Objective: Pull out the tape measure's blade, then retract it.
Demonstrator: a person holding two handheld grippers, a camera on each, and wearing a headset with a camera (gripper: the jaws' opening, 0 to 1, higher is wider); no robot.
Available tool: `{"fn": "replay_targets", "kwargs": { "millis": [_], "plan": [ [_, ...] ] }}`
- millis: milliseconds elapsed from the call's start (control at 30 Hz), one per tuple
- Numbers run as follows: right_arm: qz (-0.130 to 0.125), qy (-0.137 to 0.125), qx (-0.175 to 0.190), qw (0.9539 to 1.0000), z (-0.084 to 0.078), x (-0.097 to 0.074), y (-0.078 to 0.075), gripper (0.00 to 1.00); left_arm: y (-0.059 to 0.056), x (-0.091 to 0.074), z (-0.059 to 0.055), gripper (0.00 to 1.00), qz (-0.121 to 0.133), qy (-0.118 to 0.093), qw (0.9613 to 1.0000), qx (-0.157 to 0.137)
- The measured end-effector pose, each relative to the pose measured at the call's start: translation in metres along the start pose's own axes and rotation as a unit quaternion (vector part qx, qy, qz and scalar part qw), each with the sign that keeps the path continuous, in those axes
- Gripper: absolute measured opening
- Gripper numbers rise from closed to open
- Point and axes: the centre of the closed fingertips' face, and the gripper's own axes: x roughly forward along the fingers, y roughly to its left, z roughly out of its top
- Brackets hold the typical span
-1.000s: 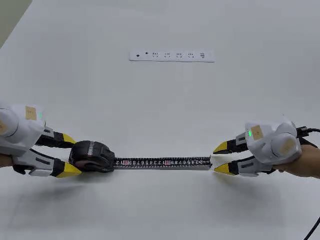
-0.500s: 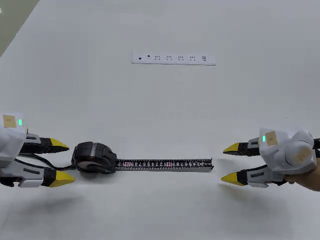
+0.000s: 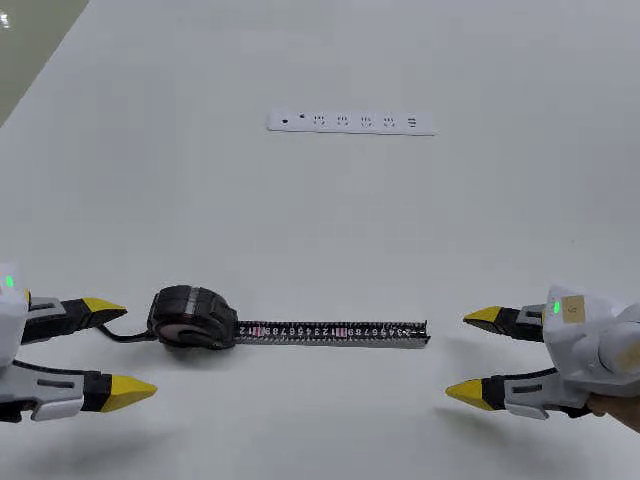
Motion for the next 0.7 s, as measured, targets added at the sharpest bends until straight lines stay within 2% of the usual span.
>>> {"fn": "replay_targets", "kwargs": {
  "millis": [67,167,300,467,533,633,700],
  "plan": [
    [-0.002,-0.002,0.007,1.0,-0.001,0.0,0.003,0.57,-0.003,0.0,0.0,0.65,0.005,-0.006,1.0,-0.006],
    [-0.014,-0.012,0.029,0.9994,0.001,-0.001,0.008,0.6,-0.009,-0.002,0.003,0.67,0.019,-0.025,0.9992,-0.025],
    [-0.029,-0.024,0.048,0.9981,0.003,-0.002,0.015,0.64,-0.015,-0.003,0.0,0.7,0.035,-0.034,0.9983,-0.031],
    [-0.042,-0.033,0.062,0.9966,0.006,-0.005,0.024,0.67,-0.025,-0.004,-0.003,0.72,0.042,-0.041,0.9975,-0.04],
    [-0.049,-0.037,0.068,0.9958,0.007,-0.005,0.028,0.69,-0.028,-0.005,-0.001,0.74,0.05,-0.051,0.9964,-0.047],
    [-0.056,-0.045,0.074,0.9947,0.012,-0.007,0.033,0.7,-0.029,-0.009,0.001,0.76,0.063,-0.061,0.9951,-0.045],
    [-0.06,-0.047,0.078,0.9941,0.013,-0.008,0.035,0.72,-0.028,-0.01,0.001,0.78,0.075,-0.06,0.9943,-0.048]
  ]
}}
